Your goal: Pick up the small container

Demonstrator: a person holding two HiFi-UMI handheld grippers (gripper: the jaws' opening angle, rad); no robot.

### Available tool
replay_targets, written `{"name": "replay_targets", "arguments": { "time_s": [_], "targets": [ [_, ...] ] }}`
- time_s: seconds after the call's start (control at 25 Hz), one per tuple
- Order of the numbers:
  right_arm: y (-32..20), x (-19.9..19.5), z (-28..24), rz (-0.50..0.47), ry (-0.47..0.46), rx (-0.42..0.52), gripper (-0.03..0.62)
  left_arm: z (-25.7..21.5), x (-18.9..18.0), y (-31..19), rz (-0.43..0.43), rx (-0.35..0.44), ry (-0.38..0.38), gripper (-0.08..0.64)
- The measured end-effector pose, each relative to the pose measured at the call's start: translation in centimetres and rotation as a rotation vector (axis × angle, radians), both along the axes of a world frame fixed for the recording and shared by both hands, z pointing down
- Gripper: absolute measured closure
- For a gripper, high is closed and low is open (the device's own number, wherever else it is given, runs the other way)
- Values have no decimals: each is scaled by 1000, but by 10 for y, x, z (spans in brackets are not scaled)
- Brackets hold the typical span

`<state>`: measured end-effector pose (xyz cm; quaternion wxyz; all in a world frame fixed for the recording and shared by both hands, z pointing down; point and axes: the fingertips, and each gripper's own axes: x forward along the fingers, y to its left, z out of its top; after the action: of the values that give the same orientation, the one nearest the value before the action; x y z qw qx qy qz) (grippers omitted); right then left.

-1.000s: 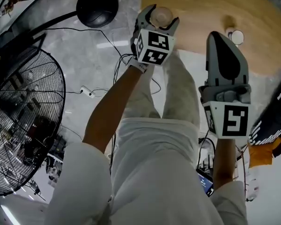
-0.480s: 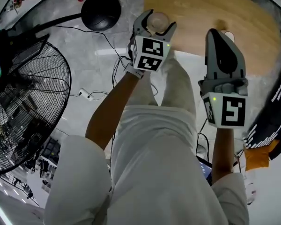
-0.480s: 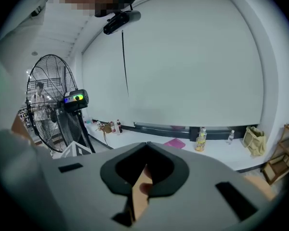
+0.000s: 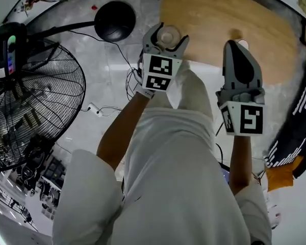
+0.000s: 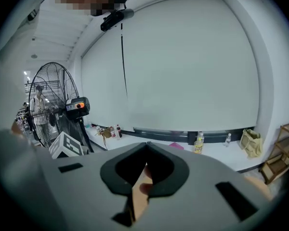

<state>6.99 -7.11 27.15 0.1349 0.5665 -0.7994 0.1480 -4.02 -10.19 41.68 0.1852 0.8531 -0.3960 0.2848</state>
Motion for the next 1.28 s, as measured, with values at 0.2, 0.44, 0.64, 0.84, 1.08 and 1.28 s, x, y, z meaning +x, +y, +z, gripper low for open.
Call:
{"name": "replay_targets", "arguments": {
  "time_s": [0.2,0.44,0.64,0.84,1.08,1.28],
  "targets": [
    [6,4,-23,12,0,22,586,-32,-14,5,-26,20,14,213],
    [20,3,-46,-6,-69,40,595,-78,-24,12,-58,55,49,213],
    [26,5,-59,19,-50,54,597,-107,-35,24,-74,56,70,213],
    [28,-4,-77,26,-60,75,597,-130,-44,34,-77,59,87,213],
    [31,5,-91,42,-71,106,598,-154,-53,42,-79,70,72,213],
    [33,19,-99,57,0,132,597,-182,-66,41,-92,108,88,213]
  ]
}}
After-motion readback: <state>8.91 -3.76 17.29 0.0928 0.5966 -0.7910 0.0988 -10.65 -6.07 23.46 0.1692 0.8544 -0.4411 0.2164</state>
